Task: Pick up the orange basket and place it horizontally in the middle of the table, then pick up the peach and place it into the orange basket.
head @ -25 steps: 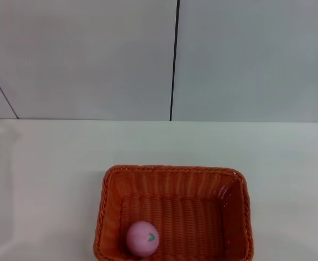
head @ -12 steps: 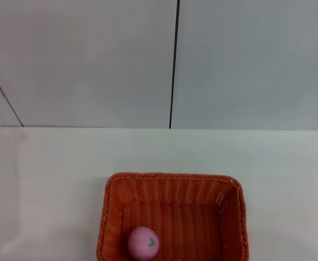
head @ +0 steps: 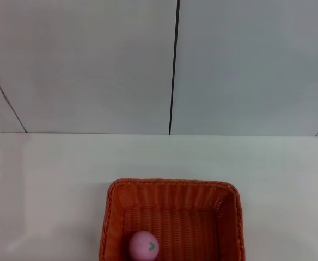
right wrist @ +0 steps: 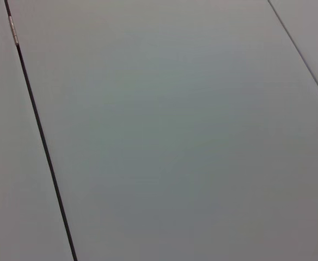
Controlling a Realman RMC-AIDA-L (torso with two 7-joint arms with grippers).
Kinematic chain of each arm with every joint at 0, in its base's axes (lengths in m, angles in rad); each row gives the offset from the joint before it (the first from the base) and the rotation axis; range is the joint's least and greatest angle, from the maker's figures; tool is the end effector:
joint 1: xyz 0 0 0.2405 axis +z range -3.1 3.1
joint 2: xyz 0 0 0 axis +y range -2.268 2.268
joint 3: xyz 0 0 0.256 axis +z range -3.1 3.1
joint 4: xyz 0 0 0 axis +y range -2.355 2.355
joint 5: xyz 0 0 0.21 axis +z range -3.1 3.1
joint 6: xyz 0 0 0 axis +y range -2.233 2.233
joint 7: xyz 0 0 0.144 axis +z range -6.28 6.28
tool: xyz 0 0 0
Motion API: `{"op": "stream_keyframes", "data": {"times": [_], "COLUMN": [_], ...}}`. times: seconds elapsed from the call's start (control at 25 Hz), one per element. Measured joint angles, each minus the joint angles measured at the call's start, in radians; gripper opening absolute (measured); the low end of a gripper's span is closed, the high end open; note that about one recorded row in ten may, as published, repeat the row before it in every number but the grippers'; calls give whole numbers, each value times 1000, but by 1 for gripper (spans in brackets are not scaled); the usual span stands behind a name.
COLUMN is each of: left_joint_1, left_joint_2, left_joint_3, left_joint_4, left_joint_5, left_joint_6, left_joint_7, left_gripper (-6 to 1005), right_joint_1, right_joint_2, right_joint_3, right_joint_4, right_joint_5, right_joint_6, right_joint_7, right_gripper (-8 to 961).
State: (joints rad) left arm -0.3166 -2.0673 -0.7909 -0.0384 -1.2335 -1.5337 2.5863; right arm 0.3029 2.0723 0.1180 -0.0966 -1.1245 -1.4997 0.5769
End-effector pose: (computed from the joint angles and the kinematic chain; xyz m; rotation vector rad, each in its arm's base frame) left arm -0.3760 0.2655 0.0673 -1.0791 -0.6437 -1.0562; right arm 0.4020 0.2502 0.1005 -0.9739 0.5985 0.9451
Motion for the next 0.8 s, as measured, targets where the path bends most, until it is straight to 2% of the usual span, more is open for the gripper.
{"op": "stream_keyframes", "data": {"times": [0.8], "left_joint_1": [0], "left_joint_2": [0], "left_joint_3": [0], "left_joint_4": [0], "left_joint_5": [0], "left_joint_6": [0], "left_joint_7": [0], "left_gripper": [8], "right_joint_1": [0], "right_joint_2": [0], "right_joint_3": [0], "right_joint_4": [0], "right_joint_5": [0], "right_joint_6": [0], "right_joint_7": [0], "right_gripper": [-1]}}
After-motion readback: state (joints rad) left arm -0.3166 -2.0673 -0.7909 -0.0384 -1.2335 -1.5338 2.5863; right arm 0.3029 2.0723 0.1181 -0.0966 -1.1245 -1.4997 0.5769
